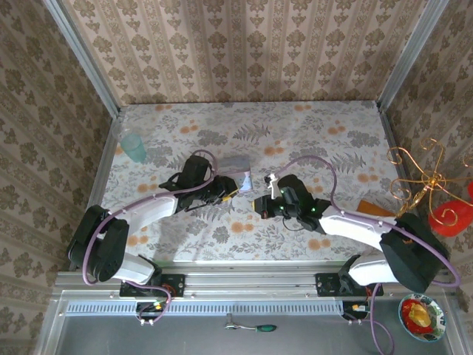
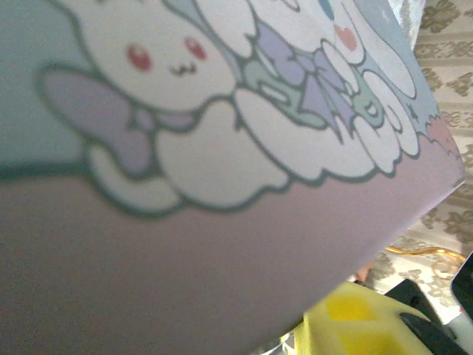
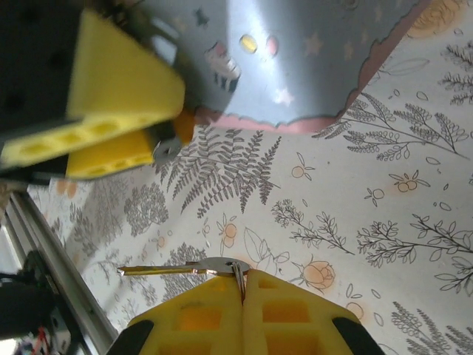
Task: Unlock the padlock with the key
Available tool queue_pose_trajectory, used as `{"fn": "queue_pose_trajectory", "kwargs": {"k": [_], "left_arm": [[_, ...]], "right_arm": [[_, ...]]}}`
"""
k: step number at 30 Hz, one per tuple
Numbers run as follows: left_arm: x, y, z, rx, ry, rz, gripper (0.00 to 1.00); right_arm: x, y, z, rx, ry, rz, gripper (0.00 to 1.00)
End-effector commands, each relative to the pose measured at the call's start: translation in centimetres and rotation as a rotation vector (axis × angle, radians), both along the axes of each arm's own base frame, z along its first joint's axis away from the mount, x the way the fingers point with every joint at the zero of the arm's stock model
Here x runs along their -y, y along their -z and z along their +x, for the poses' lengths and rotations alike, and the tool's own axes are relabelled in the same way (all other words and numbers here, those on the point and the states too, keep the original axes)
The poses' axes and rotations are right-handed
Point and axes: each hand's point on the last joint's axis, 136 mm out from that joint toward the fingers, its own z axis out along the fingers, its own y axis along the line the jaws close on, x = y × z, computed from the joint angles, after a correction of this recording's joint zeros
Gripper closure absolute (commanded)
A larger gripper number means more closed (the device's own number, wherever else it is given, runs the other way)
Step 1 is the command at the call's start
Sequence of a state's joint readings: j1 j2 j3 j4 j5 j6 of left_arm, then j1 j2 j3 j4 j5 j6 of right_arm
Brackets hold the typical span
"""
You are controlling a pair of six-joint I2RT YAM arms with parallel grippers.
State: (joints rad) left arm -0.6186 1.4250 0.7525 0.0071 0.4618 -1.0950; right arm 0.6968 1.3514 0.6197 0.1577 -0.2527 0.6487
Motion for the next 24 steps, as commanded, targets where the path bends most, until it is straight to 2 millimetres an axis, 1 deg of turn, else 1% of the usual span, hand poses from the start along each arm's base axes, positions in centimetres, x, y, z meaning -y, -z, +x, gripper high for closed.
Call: {"fn": "queue_pose_trajectory", "kwargs": {"k": [1, 4, 8, 14, 19, 22, 24], "left_arm": [[0.9, -2.9, 0.9, 0.147, 0.045, 0.019, 0.81], [0.8, -2.6, 0.7, 0.156, 0.048, 0.049, 0.81], [0.7, -2.3, 0.5, 0.168, 0.045, 0.08, 0.81], [0.4, -1.7, 0.3, 0.184, 0.043, 0.138, 0.81], [0.6, -1.2, 0.4, 0.187, 0.032, 0.164, 0.81], [1.0, -0.9, 0.3, 0.174, 0.018, 0.172, 0.82], [0.7, -0.3, 0.2, 0.15, -0.01, 0.189, 0.82]], "right_arm": [[0.9, 3.0, -0.7, -0.232, 0.115, -0.088, 1.0], [0.3, 3.8, -0.8, -0.321, 0.148, -0.107, 1.0], [-0.6, 4.5, -0.8, -0.381, 0.169, -0.122, 1.0], [-1.0, 4.5, -1.1, -0.419, 0.222, -0.125, 1.0], [-1.3, 5.1, -1.3, -0.48, 0.27, -0.118, 1.0], [-1.9, 4.8, -1.1, -0.495, 0.284, -0.081, 1.0], [-2.2, 4.5, -0.9, -0.491, 0.294, -0.068, 1.0]]}}
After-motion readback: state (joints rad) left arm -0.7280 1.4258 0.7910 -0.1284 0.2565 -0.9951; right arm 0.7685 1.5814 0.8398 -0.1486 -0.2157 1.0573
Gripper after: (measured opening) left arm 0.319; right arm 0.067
